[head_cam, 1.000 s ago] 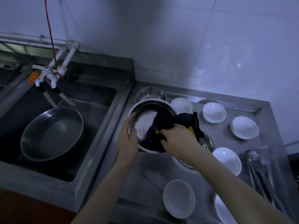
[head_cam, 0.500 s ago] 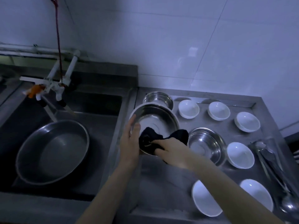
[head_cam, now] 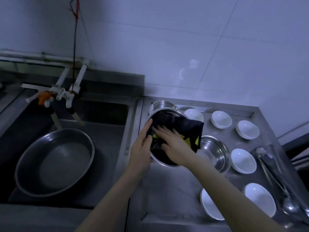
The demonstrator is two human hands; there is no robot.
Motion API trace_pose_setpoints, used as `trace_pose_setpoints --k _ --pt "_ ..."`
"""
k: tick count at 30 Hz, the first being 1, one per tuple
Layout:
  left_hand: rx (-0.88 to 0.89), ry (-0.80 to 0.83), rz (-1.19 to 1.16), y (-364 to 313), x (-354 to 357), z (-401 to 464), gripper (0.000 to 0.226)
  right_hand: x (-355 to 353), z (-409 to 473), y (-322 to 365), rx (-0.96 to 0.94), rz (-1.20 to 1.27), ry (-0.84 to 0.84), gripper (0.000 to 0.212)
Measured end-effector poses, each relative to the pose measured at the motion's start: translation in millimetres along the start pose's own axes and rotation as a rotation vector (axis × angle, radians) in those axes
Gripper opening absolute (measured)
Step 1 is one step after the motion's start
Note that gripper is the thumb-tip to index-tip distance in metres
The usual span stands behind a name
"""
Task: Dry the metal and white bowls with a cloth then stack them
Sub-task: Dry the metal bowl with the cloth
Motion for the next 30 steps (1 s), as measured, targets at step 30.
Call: trace_pose_setpoints --k 30 --pt "0.136 -0.166 0.018 -37.3 42.7 -34.5 0.053 -46.5 -39.7 2.9 0.067 0.656 -0.063 0.056"
Point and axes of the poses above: each hand's wrist, its own z-axis towards the middle knuckle, its own x-axis out of the palm, y = z × x, the point moved 9 cm from there along z, towards the middle knuckle, and after that the axes turned 12 degrees about -z, right-handed, at the moved point
